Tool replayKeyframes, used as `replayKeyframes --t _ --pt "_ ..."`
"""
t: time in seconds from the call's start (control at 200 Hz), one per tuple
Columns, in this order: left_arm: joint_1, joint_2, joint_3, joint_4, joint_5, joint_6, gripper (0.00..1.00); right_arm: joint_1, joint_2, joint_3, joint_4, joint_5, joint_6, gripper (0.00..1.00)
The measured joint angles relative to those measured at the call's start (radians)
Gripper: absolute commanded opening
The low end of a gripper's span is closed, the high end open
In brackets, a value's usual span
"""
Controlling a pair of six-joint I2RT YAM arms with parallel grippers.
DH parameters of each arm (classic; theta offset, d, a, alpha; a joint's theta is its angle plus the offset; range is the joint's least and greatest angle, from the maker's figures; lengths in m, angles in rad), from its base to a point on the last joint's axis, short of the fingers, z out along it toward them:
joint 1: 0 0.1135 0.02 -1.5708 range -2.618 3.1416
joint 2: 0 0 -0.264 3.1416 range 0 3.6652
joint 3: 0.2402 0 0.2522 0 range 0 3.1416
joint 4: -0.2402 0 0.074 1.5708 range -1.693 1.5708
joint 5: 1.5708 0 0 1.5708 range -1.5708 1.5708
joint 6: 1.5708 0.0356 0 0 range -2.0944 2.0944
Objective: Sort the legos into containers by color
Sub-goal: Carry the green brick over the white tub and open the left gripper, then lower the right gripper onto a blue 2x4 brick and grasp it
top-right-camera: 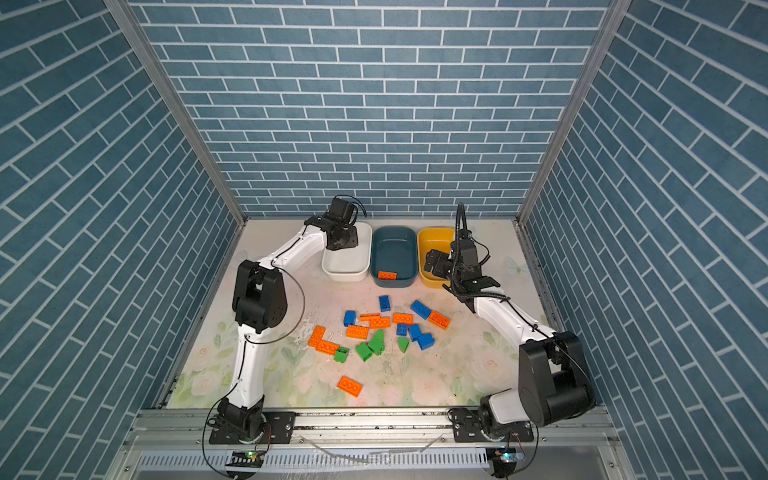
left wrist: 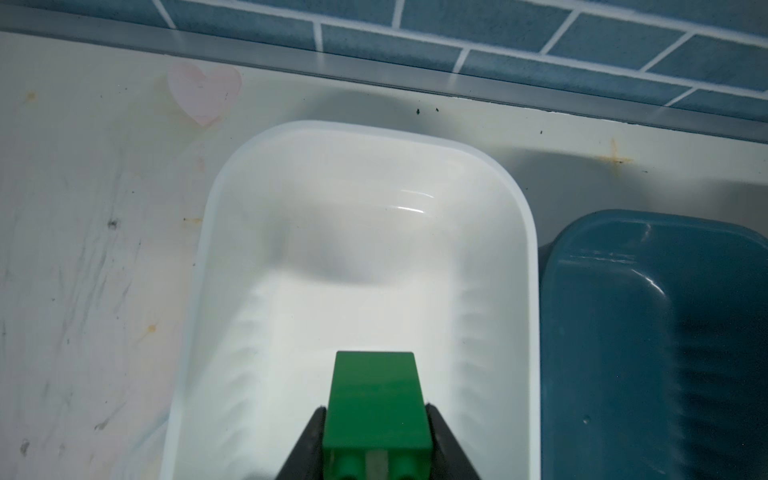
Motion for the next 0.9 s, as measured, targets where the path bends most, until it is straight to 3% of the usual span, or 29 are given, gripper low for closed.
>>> replayKeyframes --t 0.28,0.485,0.565,0.725,0.9 --pt "0.002 -0.002 -0.014 0.048 0.05 -0.035 0.86 0.001 -0.024 -0.027 -0.077 -0.045 -0.005 0.99" --pt "0.002 -0.116 -0.139 0.098 0.115 -0.058 0.91 0.025 -0.027 -0.073 -0.105 -0.071 -0.015 0.92" --pt "0.002 -0.195 -0.211 0.145 0.13 -0.061 0.99 0.044 -0.027 -0.087 -0.124 -0.096 -0.035 0.89" --pt "0.002 -0.397 -0.451 0.326 0.136 -0.066 0.99 0.099 -0.02 -0.091 -0.189 -0.109 -0.102 0.87" --pt "0.002 -0.488 -0.574 0.438 0.135 -0.066 0.99 0.117 0.003 -0.091 -0.291 -0.105 -0.164 0.81"
